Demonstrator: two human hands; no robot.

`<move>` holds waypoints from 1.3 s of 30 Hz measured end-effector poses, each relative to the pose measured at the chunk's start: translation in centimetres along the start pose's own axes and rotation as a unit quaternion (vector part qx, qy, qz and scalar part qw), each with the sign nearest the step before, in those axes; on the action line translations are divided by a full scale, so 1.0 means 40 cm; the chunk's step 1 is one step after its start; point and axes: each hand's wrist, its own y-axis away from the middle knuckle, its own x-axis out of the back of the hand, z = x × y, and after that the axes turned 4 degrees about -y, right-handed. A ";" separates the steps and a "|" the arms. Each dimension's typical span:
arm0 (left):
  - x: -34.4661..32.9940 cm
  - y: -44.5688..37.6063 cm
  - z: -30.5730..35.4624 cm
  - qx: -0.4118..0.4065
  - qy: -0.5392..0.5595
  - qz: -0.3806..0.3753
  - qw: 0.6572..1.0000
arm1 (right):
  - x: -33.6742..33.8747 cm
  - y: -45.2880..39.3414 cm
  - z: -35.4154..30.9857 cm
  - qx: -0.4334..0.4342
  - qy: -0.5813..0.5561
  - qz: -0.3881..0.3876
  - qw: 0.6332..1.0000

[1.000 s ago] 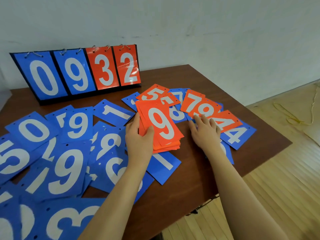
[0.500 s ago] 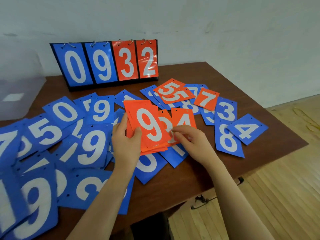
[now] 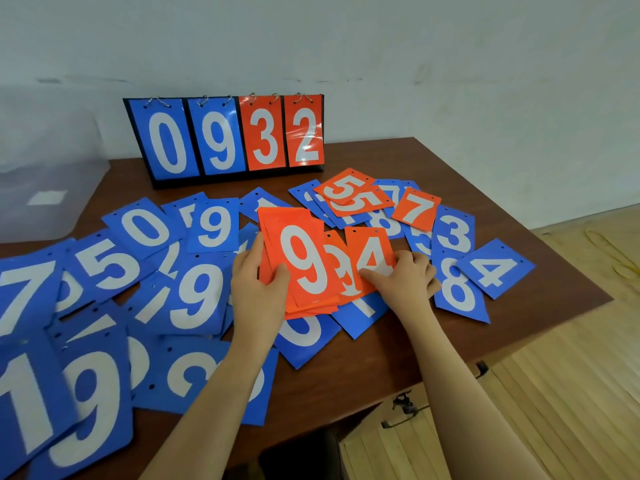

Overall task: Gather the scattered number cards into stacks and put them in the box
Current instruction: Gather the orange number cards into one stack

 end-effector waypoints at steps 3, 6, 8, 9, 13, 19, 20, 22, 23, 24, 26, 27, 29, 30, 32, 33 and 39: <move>0.012 0.008 0.001 0.000 0.005 0.001 1.000 | 0.001 0.006 -0.011 0.027 -0.053 0.031 0.998; 0.031 0.018 0.008 -0.009 0.010 0.012 1.000 | 0.011 0.033 -0.021 0.091 -0.185 0.067 0.976; 0.047 0.020 0.009 -0.017 0.014 0.020 1.000 | 0.025 0.063 -0.030 0.138 -0.255 0.098 0.952; 0.054 0.021 0.008 -0.019 0.013 0.023 0.999 | 0.032 0.079 -0.037 0.159 -0.282 0.114 0.939; 0.074 0.026 0.005 -0.008 0.024 0.028 0.999 | 0.039 0.156 -0.082 0.163 -0.428 0.102 0.883; 0.099 0.050 0.007 0.004 0.084 0.037 0.996 | -0.026 0.249 -0.133 0.191 -0.439 0.032 0.877; 0.102 0.054 0.007 0.001 0.082 0.040 0.996 | -0.039 0.257 -0.138 0.195 -0.423 0.028 0.884; 0.108 0.059 0.006 -0.007 0.071 0.037 0.997 | -0.062 0.267 -0.152 0.204 -0.382 0.025 0.901; 0.110 0.060 0.005 -0.008 0.066 0.033 0.997 | -0.073 0.269 -0.157 0.210 -0.364 0.024 0.907; 0.111 0.059 0.002 -0.008 0.063 0.029 0.998 | -0.084 0.270 -0.163 0.216 -0.351 0.022 0.911; 0.113 0.056 -0.007 -0.007 0.064 0.022 0.998 | -0.099 0.271 -0.171 0.220 -0.334 0.011 0.917; 0.114 0.054 -0.013 -0.006 0.060 0.021 0.998 | -0.102 0.269 -0.170 0.222 -0.328 0.007 0.918; 0.115 0.049 -0.023 -0.005 0.051 0.023 0.998 | -0.095 0.256 -0.163 0.214 -0.326 0.011 0.921; 0.117 0.045 -0.024 -0.004 0.048 0.028 0.998 | -0.087 0.243 -0.156 0.195 -0.323 0.018 0.926; 0.120 0.036 -0.027 -0.004 0.040 0.035 0.999 | -0.070 0.204 -0.135 0.138 -0.263 0.031 0.954; 0.121 0.031 -0.029 -0.001 0.037 0.037 0.999 | -0.061 0.183 -0.123 0.108 -0.212 0.028 0.971; 0.126 0.024 -0.045 0.011 0.038 0.039 0.998 | -0.053 0.114 -0.080 0.049 0.005 -0.012 0.999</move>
